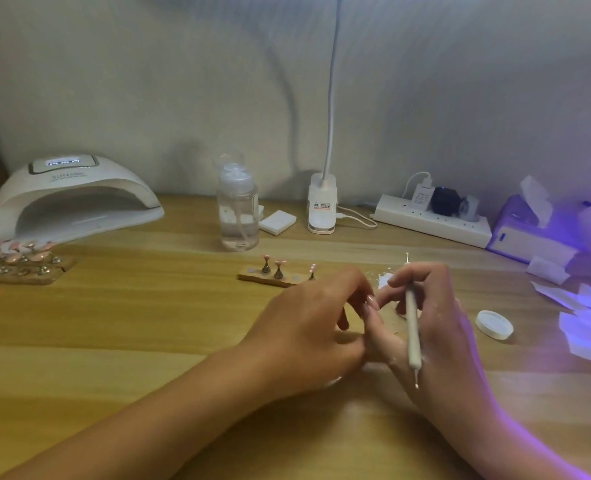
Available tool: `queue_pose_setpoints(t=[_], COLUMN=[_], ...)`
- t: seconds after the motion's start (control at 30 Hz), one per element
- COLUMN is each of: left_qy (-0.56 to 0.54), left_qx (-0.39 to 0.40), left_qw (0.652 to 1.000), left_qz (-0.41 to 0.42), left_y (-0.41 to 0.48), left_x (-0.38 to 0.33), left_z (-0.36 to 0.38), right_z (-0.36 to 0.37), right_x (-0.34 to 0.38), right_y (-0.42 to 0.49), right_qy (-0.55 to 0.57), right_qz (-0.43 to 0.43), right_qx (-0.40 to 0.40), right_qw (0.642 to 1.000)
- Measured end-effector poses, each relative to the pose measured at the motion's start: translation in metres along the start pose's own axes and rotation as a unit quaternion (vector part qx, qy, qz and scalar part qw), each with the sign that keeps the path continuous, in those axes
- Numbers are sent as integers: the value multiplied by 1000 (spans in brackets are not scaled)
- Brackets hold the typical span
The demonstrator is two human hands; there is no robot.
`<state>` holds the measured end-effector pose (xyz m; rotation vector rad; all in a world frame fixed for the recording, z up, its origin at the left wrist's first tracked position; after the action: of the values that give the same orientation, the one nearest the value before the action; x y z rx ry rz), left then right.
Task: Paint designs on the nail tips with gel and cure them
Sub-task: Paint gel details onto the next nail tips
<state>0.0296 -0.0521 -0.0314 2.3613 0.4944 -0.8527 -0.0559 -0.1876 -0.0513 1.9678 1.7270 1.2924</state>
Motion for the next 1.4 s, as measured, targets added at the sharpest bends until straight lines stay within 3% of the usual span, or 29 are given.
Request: queue_pose_setpoints(t=[0.23, 0.47, 0.73, 1.1, 1.4], left_qy=[-91, -129, -158, -174, -177], left_qx=[-60, -45, 58, -10, 24], left_qw=[994, 988, 980, 978, 979], left_qz=[-26, -68, -107, -114, -97], left_y=[0, 3, 11, 10, 11], left_x=[17, 24, 24, 22, 27], left_z=[2, 6, -2, 3, -2], right_z=[-1, -17, -23, -12, -10], right_x=[9, -15, -50, -60, -63], right_y=[-1, 23, 26, 23, 24], right_qy=[-11, 167, 135, 58, 32], right_qz=[-9, 175, 242, 265, 264], right_qx=[17, -76, -89, -42, -48], right_qw=[1000, 967, 957, 962, 963])
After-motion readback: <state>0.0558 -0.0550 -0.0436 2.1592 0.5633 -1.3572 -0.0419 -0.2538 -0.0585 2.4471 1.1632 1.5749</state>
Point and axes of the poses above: each hand's wrist, its own y-axis towards the middle knuckle, its own z-axis out of the palm, x = y × z, the point moved 1 cm from there along y, towards the middle knuckle, and after that the axes turned 13 degrees about -y, right-handed, at the moved point
